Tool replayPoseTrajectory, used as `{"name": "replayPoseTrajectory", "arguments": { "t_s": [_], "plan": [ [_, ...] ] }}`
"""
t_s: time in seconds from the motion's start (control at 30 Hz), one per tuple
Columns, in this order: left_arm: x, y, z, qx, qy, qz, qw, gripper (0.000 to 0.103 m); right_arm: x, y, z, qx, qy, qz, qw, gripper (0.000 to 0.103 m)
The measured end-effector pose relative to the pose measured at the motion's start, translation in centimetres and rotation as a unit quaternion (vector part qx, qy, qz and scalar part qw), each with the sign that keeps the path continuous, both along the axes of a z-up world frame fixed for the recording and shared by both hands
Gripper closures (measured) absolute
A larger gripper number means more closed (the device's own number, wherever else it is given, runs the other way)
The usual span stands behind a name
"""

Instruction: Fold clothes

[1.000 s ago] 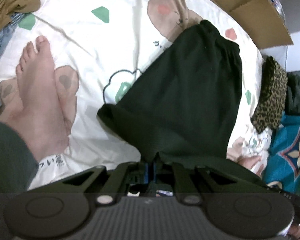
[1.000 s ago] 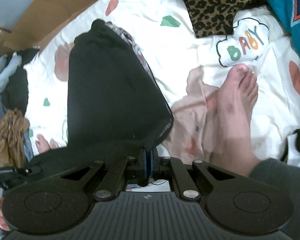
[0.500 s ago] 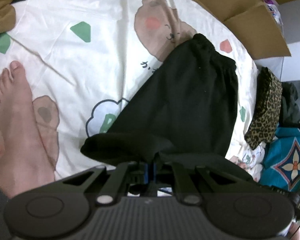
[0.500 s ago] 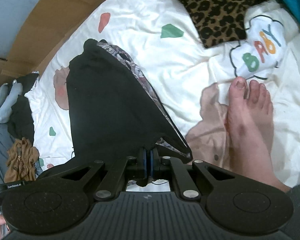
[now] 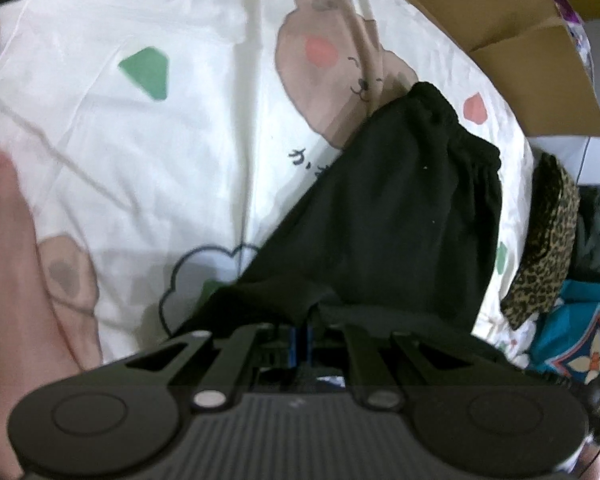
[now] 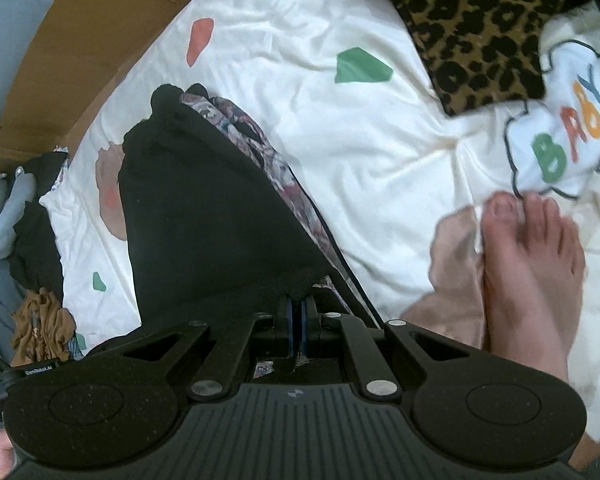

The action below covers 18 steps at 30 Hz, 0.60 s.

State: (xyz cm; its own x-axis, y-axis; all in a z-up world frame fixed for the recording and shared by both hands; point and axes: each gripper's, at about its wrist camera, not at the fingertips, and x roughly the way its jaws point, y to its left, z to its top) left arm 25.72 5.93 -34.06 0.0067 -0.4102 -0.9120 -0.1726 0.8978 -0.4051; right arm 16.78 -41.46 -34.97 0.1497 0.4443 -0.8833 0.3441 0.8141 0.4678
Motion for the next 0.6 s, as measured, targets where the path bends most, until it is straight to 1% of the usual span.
{"name": "replayPoseTrajectory", "arguments": {
  "t_s": [0.07,0.13,0.33,0.43,0.5,0.6],
  "plan": [
    [0.8,-0.2,-0.2,-0.003,-0.002,-0.002,1.0,0.098,0.8,0.0,-0.3,0.0,0.003,0.0,1.0,0.102],
    [1.7,-0.7,-0.4,0.004,-0.003,-0.018,0.9998,0.098,1.7,-0.1,-0.6,0.001,0.006,-0.002,1.0,0.102],
    [4.0,-0.8,-1.7,-0.004,0.006,-0.012,0.9999,0.098,3.9,0.0,-1.5,0.002,0.015,0.007,1.0,0.101],
    [5.2,-0.9,-2.2,-0.016,0.006,-0.013,0.9998,0.098,5.1,-0.1,-1.8,0.006,0.016,0.011,1.0,0.101],
    [5.9,-1.1,-2.4,-0.01,0.005,-0.027,0.9996,0.098,5.9,-0.2,-2.0,0.008,0.017,0.013,1.0,0.101],
    [7.0,-1.5,-3.0,0.003,0.02,-0.064,0.9977,0.098,7.0,-0.1,-2.2,0.0,0.018,0.026,0.999,0.101]
  ]
}}
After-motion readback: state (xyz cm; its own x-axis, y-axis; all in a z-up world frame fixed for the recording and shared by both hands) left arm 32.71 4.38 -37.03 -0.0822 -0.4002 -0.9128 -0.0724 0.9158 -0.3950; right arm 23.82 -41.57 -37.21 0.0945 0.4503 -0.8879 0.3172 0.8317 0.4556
